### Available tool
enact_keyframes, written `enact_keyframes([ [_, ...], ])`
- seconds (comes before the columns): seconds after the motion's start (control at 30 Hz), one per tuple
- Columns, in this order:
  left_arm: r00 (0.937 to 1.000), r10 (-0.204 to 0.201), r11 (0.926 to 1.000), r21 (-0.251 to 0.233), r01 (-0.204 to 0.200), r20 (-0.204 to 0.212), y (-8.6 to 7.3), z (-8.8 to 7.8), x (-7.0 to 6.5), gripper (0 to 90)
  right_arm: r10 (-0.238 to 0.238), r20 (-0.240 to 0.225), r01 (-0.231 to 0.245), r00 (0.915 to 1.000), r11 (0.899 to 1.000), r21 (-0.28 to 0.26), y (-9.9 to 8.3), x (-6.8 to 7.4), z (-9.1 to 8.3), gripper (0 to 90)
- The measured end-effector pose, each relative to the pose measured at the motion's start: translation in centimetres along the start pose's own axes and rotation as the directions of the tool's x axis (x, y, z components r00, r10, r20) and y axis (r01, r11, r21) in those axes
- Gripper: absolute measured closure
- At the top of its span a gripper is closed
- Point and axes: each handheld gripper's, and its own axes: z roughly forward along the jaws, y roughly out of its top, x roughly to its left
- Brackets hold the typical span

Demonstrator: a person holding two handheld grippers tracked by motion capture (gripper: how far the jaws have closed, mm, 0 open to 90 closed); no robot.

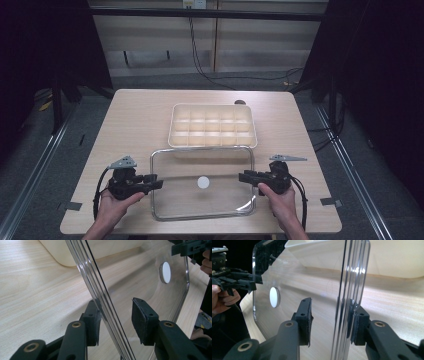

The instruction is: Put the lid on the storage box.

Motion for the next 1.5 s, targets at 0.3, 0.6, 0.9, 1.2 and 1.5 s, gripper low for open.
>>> enact_keyframes([
  [0.3, 0.9999, 0.011, 0.9998, -0.015, -0.011, -0.014, 1.3, 0.2, -0.1, 62.4, 0.004, 0.006, -0.004, 1.0, 0.999, -0.034, 0.5, 0.0, -0.7, 62.5],
  [0.6, 0.9999, 0.014, 0.9993, -0.035, -0.014, -0.004, 1.9, -0.2, -0.3, 67.4, 0.004, 0.004, -0.003, 1.0, 0.997, -0.081, 0.8, 0.4, -1.7, 64.3],
  [0.9, 0.9998, 0.019, 0.9994, -0.028, -0.019, -0.008, 2.3, -0.1, -0.4, 67.8, -0.009, 0.016, 0.011, 0.9998, 0.996, -0.091, 1.3, 0.6, -1.9, 64.1],
  [1.2, 0.9995, 0.032, 0.9991, -0.029, -0.032, -0.002, 2.8, 0.0, -0.5, 68.7, -0.011, 0.024, 0.014, 0.9996, 0.995, -0.102, 1.8, 0.5, -2.4, 63.6],
  [1.5, 0.9993, 0.038, 0.9982, -0.047, -0.038, -0.005, 3.8, -0.3, -1.0, 69.2, -0.012, 0.031, 0.015, 0.9995, 0.993, -0.119, 2.3, 0.5, -2.8, 62.6],
])
